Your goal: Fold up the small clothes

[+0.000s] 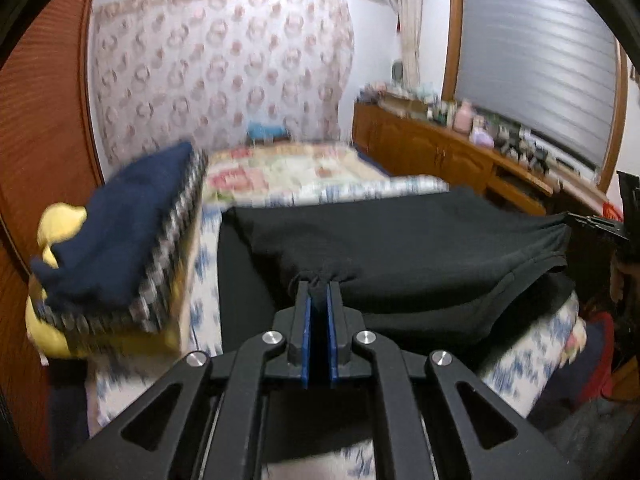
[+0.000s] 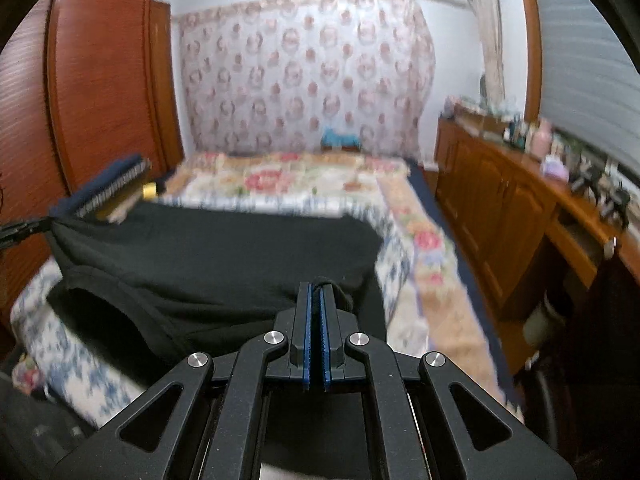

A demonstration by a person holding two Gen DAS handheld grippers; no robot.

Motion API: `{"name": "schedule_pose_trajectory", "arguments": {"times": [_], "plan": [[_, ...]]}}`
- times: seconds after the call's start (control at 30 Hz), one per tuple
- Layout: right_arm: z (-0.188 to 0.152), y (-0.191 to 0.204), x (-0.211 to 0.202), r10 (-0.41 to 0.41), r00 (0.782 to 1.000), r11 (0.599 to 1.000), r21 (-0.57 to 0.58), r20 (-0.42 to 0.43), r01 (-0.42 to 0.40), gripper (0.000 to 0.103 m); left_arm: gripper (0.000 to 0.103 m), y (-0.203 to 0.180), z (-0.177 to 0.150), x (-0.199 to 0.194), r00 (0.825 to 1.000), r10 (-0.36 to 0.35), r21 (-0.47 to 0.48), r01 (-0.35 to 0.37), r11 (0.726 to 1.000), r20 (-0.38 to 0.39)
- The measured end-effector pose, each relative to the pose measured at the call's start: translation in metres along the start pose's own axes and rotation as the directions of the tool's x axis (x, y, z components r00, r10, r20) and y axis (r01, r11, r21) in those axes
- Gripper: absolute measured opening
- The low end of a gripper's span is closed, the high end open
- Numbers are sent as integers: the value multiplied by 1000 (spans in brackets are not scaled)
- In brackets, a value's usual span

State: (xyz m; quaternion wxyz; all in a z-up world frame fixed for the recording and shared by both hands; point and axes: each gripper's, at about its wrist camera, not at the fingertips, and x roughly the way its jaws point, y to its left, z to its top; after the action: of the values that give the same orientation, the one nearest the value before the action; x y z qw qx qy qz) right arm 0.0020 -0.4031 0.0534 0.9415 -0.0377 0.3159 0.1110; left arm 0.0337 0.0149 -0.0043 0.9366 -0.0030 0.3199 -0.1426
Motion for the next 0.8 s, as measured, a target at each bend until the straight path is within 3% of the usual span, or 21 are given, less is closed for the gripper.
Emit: {"name": "schedule_pose_trajectory", "arguments": {"times": [0.1, 0.13, 0.2, 0.27, 0.3, 0.37, 0.43, 0.57, 0.8], "plan": [[-26, -3, 19, 12, 997, 999, 47, -76, -8, 1, 17, 1, -17, 13, 997, 5, 7, -5, 1000, -76], [-32, -4, 25, 9, 996, 998, 57, -93, -4, 5, 26, 0, -22, 11, 997, 8, 7, -7, 1000, -83], [-37, -4, 30, -13, 994, 998, 53, -112, 19, 7, 30, 2, -27, 10, 996, 19, -3, -19, 1000, -92], [-37, -6, 30, -34, 992, 998, 49, -119, 40, 21, 41, 5, -32, 6, 996, 11, -16, -13, 1000, -92], [-35, -7, 28, -43, 993, 998, 47, -113, 49, 25, 42, 6, -34, 4, 996, 8, -22, -10, 1000, -90], [-31, -8, 23, -49, 994, 998, 40, -100, 53, 46, 46, 6, -36, 3, 996, 9, -22, -11, 1000, -88], [-29, -7, 20, -52, 995, 998, 28, -89, 55, 58, 46, 8, -37, 4, 996, 13, -21, -15, 1000, -90], [-21, 7, 29, -44, 996, 999, -12, -79, 43, 59, 46, 16, -36, 11, 995, 34, -37, -38, 999, -99], [-21, 37, 68, 58, 993, 998, -28, -106, -62, 60, 46, 20, -37, 27, 991, 41, -61, -49, 997, -127]]}}
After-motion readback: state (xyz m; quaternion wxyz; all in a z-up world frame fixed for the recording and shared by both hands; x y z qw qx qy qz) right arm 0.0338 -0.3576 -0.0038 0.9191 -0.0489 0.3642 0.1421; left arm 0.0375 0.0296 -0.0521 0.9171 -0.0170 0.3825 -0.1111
